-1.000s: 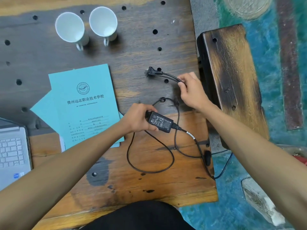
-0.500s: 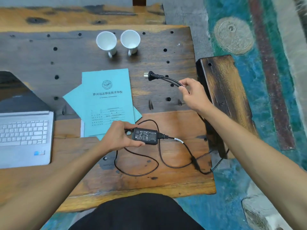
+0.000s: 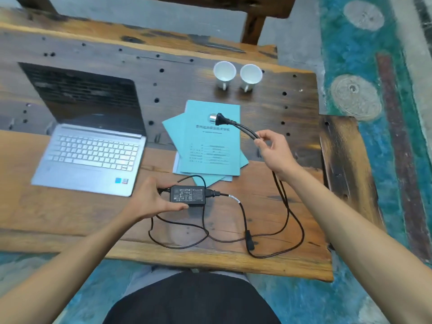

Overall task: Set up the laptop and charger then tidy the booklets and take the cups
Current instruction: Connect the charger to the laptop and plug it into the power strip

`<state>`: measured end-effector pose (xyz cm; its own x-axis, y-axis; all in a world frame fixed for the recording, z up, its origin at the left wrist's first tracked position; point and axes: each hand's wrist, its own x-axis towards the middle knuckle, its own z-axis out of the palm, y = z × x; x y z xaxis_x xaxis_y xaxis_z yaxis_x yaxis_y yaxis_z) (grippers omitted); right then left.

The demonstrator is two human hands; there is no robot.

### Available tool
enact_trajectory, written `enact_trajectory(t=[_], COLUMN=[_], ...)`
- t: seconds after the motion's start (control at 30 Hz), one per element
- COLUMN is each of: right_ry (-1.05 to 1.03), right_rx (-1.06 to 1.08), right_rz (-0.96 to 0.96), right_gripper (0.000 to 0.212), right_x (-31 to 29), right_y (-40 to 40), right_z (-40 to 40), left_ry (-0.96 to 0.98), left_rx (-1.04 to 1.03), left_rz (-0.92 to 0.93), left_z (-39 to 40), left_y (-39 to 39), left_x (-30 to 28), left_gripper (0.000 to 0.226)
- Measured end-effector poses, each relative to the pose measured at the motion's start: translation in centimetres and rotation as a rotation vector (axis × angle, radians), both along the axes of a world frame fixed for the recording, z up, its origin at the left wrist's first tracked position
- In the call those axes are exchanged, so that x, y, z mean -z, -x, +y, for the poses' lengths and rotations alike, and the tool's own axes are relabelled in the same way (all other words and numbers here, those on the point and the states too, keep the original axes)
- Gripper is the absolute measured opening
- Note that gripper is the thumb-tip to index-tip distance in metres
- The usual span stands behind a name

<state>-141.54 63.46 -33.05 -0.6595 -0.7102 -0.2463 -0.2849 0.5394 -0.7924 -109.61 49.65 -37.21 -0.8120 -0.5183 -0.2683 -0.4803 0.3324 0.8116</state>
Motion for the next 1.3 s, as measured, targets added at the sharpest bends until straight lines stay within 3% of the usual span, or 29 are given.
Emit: enact_trajectory(t=[0.13,0.27,0.43,0.9,1.07,1.3], right_ry=[-0.013,-0.026,-0.075,-0.188,-0.215,-0.200], right_rx=[-0.034,-0.054,-0.079,-0.001,0.012,0.002], right_rz=[-0.056,-0.108,-0.167,-0.282,-0.273,-0.239], right_gripper=[0.015,0.016,0.013,0.011,0.009,0.009], right_x=[0.3,1.2,3.1,7.2,7.6,7.7], right_y=[-4.3,-8.5,-13.0,-19.0,-20.1,-21.8], right_z=[-3.4,-6.5,-9.3,-11.5,-11.3,-11.0], left_ry=[0.036,0.024,0.069,-0.017,0.119,0.146], left_rx=[-0.125,-0.118,-0.069,-0.005,0.075,0.161], left_rz=[-0.097,-0.151,-0.179,-0.292,-0.358,-0.405], left_z=[-1.9,-4.2,-6.2,-6.8,-6.9,-7.0], left_y=[-5.6,-10.2,-13.8,-15.8,-15.7,-15.9], left_x=[0.4,1.1,3.1,8.1,9.8,11.5], left_gripper=[0.053,0.059,0.046,0.060,0.068,0.076])
